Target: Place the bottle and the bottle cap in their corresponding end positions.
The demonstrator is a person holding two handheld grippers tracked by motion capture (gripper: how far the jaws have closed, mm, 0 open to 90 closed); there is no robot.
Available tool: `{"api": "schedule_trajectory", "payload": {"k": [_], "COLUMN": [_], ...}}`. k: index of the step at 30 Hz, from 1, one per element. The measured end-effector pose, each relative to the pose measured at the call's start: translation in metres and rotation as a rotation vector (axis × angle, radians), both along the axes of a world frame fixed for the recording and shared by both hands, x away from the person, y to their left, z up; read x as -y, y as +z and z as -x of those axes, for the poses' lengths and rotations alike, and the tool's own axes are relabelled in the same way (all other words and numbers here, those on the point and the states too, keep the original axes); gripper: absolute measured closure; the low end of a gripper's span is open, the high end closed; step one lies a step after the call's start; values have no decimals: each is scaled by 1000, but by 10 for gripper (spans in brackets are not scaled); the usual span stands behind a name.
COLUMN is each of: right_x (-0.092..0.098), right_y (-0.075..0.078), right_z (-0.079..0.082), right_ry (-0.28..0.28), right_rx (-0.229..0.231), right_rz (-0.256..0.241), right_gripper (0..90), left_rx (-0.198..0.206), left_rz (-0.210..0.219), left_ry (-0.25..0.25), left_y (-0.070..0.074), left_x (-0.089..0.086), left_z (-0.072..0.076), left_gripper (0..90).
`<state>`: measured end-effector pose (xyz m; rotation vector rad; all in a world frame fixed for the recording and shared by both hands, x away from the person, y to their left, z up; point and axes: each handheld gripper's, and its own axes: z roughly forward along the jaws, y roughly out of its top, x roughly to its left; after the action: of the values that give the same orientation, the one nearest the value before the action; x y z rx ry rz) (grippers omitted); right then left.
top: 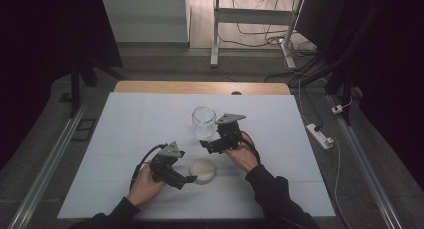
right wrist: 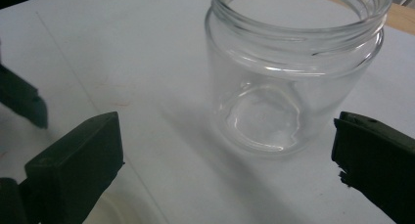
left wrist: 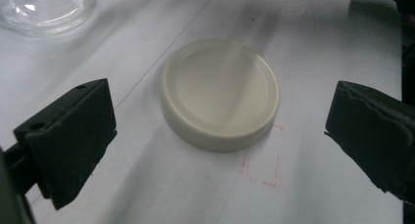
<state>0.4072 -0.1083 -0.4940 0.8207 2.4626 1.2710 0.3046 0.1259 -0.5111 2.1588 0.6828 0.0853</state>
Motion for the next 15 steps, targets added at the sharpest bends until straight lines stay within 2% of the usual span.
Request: {"api": "schedule_trajectory", "payload": {"k": [7,15], "right_x": [6,16], "right_y": [5,7], "right_z": [15,29], "right_ry": [13,15], "right_rx": [15,2], "right_rz": [5,4], "right_gripper": [0,0], "left_rx": [-8,-20], "left_rz": [16,24], "left_ry": [17,43], "left_y": [3,4], "left_x": [-14,-26], "left_z": [3,8], "left_gripper": [0,0]}}
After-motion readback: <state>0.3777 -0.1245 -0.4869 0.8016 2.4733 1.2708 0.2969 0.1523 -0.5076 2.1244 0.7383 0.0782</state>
